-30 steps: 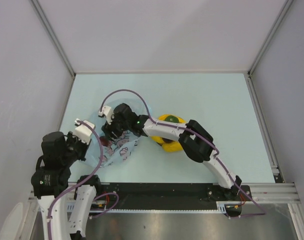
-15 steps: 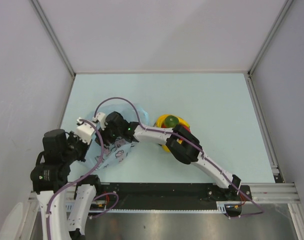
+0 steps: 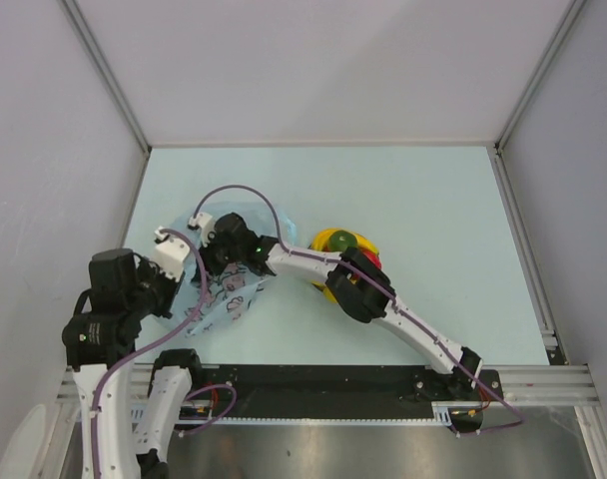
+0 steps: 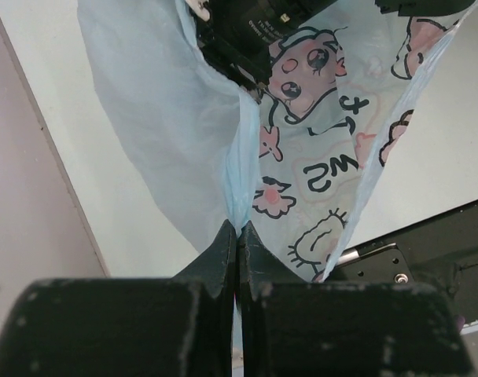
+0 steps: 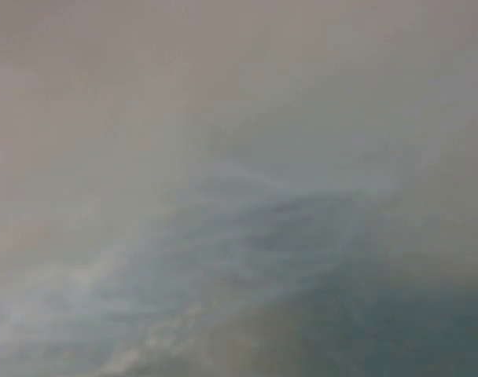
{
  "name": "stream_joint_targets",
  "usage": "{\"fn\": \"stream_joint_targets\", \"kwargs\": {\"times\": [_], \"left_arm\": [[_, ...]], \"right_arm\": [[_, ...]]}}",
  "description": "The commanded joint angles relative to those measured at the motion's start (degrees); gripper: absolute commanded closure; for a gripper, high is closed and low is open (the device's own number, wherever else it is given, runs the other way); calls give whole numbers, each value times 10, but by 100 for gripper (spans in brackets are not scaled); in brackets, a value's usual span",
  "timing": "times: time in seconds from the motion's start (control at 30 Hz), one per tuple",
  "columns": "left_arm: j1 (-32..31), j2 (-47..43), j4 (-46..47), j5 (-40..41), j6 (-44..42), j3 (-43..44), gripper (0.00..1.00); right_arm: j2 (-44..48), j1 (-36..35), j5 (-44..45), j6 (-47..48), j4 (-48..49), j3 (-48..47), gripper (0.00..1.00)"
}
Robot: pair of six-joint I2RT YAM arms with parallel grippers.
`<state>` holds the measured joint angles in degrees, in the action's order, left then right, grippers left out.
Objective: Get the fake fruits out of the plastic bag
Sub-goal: Take out the fake fruit from the plastic bag, then place the fake fruit on the plate.
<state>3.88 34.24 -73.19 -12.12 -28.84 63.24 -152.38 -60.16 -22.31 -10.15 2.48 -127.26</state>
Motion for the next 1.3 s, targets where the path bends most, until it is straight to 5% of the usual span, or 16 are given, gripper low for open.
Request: {"fn": "stream_joint_targets", "kwargs": {"times": [0.0, 0.17, 0.33, 0.57, 0.8, 1.0, 1.27], "left_arm": [[-2, 14, 30, 12, 34, 18, 100], [-2, 6, 82, 8, 50, -5, 100], [-2, 23, 162, -12, 74, -14, 100], [-2, 67, 290, -71, 93, -52, 100], [-1, 93, 379, 20, 213, -46, 100], [0, 77, 401, 18, 229, -65, 100], [2, 83, 404, 13, 230, -66, 100]], "right_arm": [[15, 23, -60, -17, 16, -25, 64], [129, 58, -93, 4, -5, 88, 72], [284, 77, -127, 132, -78, 232, 72], [410, 58, -226, 295, -220, 270, 69], [533, 57, -140, 403, -390, 285, 70], [686, 182, -49, 401, -456, 426, 70], [700, 323, 26, 398, -509, 492, 70]]}}
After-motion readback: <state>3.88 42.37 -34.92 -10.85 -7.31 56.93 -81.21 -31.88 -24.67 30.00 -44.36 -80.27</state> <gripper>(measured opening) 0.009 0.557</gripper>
